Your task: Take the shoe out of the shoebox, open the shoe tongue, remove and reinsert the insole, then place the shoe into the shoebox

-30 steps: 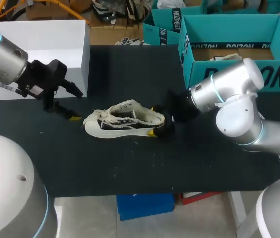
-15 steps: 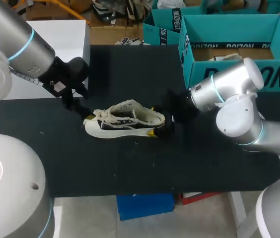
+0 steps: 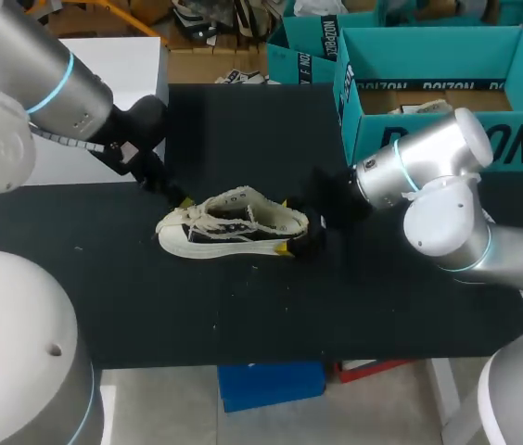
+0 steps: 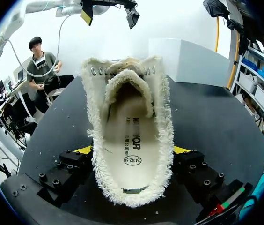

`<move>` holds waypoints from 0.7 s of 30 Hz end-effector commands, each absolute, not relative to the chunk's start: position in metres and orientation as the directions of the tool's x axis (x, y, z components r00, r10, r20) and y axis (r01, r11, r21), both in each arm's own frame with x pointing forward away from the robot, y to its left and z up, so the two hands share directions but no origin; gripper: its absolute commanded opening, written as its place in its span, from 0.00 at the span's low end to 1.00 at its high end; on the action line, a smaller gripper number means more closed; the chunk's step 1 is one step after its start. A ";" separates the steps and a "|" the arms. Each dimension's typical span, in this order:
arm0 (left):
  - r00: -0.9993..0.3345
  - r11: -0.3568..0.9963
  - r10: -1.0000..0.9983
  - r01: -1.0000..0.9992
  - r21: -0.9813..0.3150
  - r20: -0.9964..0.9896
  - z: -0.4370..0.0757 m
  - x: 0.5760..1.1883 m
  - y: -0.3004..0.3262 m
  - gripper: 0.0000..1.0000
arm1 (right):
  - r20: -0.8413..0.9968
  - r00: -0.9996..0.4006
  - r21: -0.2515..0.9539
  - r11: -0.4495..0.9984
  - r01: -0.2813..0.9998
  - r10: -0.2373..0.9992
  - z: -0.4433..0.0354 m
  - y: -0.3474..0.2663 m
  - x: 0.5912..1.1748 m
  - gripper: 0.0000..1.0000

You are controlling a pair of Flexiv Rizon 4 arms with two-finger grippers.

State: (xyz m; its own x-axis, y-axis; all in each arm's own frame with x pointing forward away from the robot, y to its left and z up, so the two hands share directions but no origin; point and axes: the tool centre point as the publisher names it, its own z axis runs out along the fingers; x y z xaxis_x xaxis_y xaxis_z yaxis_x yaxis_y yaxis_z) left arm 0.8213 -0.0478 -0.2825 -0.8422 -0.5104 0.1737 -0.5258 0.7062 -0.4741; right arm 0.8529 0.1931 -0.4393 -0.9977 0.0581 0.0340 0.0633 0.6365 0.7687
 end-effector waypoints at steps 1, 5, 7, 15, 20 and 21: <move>-0.269 0.249 -0.936 -0.962 -0.115 0.226 -0.301 0.844 -0.081 1.00 | 0.034 -0.998 0.768 0.637 0.064 0.059 -0.442 0.195 0.854 0.00; -0.197 0.185 -0.952 -0.980 -0.072 0.235 -0.298 0.848 -0.087 1.00 | 0.034 -0.998 0.768 0.637 0.064 0.059 -0.442 0.195 0.854 0.00; -0.197 0.185 -0.952 -0.980 -0.072 0.235 -0.298 0.848 -0.087 1.00 | 0.034 -0.998 0.768 0.637 0.064 0.059 -0.442 0.195 0.854 0.00; -0.197 0.185 -0.952 -0.980 -0.072 0.235 -0.298 0.848 -0.087 1.00 | 0.034 -0.998 0.768 0.637 0.064 0.059 -0.442 0.195 0.854 0.00; -0.175 0.169 -0.962 -0.985 -0.048 0.208 -0.300 0.848 -0.091 1.00 | 0.034 -0.998 0.768 0.637 0.064 0.059 -0.442 0.195 0.854 0.00; -0.177 0.170 -0.964 -0.984 -0.052 0.199 -0.299 0.847 -0.095 1.00 | 0.034 -0.998 0.768 0.637 0.064 0.059 -0.442 0.195 0.854 0.00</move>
State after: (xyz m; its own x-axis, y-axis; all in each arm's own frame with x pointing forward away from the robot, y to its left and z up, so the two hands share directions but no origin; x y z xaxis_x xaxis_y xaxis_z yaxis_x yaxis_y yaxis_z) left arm 0.8439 -0.0841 -0.3008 -0.2968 -0.9122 0.2823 -0.9537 0.2679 -0.1371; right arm 0.8530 0.1931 -0.4393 -0.9977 0.0580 0.0341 0.0633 0.6365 0.7687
